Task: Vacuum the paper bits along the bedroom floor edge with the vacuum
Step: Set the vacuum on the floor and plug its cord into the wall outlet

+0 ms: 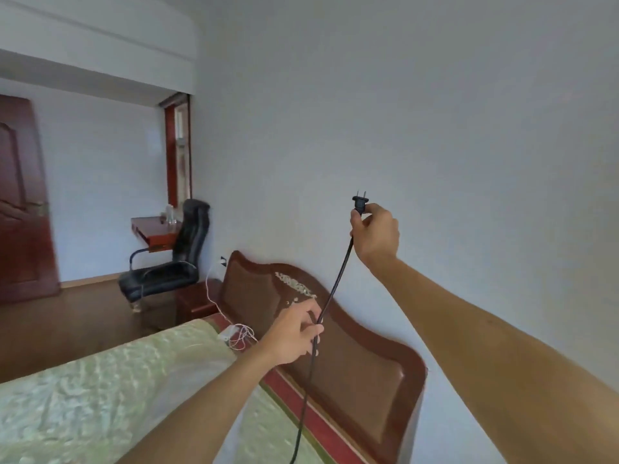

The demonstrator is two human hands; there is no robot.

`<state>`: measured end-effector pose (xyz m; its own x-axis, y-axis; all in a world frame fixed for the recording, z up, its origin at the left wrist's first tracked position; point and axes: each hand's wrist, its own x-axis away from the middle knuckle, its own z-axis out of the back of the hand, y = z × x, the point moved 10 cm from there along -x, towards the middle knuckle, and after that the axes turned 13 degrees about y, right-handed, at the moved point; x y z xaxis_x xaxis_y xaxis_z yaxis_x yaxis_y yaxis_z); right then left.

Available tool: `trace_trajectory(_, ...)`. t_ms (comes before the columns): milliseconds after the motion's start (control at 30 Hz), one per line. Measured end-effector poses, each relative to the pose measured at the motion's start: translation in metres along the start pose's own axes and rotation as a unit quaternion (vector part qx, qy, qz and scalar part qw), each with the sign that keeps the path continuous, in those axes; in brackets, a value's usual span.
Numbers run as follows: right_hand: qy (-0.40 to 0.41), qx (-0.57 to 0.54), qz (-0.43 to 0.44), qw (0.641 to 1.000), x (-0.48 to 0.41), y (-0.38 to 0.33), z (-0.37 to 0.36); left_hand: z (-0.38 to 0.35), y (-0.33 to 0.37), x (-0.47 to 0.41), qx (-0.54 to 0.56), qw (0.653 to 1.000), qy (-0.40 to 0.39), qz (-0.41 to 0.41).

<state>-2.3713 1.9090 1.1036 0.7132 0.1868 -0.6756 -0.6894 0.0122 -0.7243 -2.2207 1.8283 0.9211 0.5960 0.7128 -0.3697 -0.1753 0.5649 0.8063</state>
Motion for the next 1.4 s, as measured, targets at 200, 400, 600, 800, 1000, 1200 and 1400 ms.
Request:
trace_trajectory(200,0.074,0.054,-0.017,0.996,-0.050,0.063,0.100,-0.104,0.065,-0.010,0.050,0.994,-0.101,-0.007)
trace_trajectory(400,0.114,0.093,-0.034,0.988,-0.089,0.124,0.168,-0.195,0.104,-0.017,0.061,0.985,-0.163,-0.012)
trace_trajectory(600,0.137,0.118,-0.067,0.981,-0.118,0.199,0.216,-0.283,0.126,-0.018,0.098,0.973,-0.207,-0.008)
trace_trajectory(800,0.141,0.139,-0.087,0.976,-0.145,0.273,0.255,-0.365,0.131,-0.030,0.115,0.967,-0.227,0.008)
trace_trajectory(1000,0.140,0.128,-0.111,0.976,-0.153,0.343,0.290,-0.438,0.132,-0.027,0.102,0.961,-0.256,0.019)
trace_trajectory(1200,0.155,0.146,-0.150,0.965,-0.139,0.413,0.330,-0.500,0.125,-0.011,0.091,0.947,-0.309,0.019)
trace_trajectory(1400,0.184,0.183,-0.191,0.947,-0.118,0.478,0.371,-0.556,0.117,0.009,0.080,0.922,-0.379,0.009)
